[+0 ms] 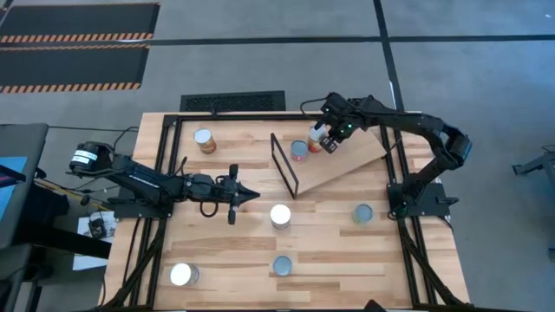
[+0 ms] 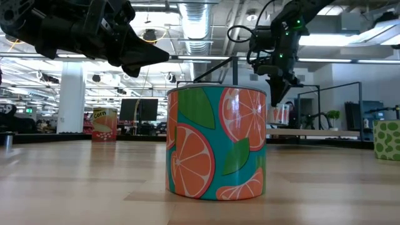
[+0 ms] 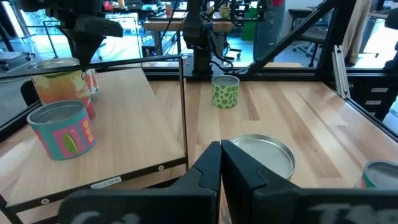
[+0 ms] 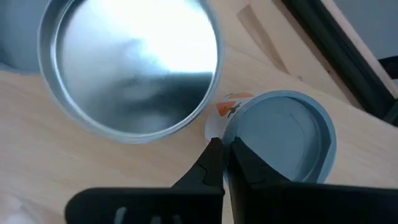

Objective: Pick and place cans onto a shelf
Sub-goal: Put the canned sliced carrots on the shelf

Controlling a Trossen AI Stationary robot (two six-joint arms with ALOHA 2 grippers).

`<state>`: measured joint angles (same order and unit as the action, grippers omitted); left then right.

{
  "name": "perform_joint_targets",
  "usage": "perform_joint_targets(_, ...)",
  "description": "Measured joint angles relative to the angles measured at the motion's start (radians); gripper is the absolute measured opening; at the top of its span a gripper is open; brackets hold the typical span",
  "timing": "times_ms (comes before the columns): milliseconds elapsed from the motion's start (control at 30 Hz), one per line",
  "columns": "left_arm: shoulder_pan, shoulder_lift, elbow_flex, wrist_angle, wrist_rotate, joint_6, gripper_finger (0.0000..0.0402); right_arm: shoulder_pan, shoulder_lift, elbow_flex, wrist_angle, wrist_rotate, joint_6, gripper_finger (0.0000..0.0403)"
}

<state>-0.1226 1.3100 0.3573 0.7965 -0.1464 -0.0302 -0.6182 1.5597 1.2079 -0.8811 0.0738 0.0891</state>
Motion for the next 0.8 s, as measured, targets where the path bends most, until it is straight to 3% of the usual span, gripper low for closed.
perform_joint_targets(800, 0.0, 0.0, 0.0, 0.007, 0.0, -0.005, 0.0, -0.015, 0.0, 0.0, 0.033, 0.006, 0.016, 0.0018)
